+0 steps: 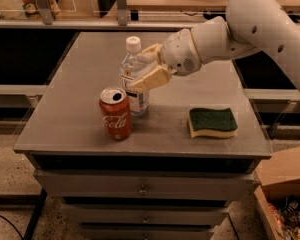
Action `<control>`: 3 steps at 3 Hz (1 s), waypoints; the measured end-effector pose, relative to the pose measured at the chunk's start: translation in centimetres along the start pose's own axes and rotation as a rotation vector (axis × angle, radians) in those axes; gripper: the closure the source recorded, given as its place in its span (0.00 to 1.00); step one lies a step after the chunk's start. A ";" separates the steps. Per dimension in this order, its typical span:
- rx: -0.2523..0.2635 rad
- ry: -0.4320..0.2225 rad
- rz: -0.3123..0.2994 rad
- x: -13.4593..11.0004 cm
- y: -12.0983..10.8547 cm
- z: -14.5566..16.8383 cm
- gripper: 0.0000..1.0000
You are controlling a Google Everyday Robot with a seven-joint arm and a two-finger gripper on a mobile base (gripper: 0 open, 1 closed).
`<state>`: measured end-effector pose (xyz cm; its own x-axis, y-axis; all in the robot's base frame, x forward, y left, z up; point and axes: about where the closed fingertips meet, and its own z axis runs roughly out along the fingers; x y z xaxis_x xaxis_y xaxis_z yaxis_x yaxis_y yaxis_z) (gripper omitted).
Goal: Move blue plastic bottle near coke can
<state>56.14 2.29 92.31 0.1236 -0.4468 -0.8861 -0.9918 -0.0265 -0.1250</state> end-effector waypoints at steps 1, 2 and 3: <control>-0.007 0.014 -0.020 0.0 0.3 0.3 0.13; -0.030 0.026 -0.036 0.1 0.5 0.5 0.00; -0.030 0.026 -0.036 0.1 0.5 0.5 0.00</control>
Offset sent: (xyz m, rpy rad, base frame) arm -0.0058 0.0006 -0.0040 -0.0488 -0.0263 0.0605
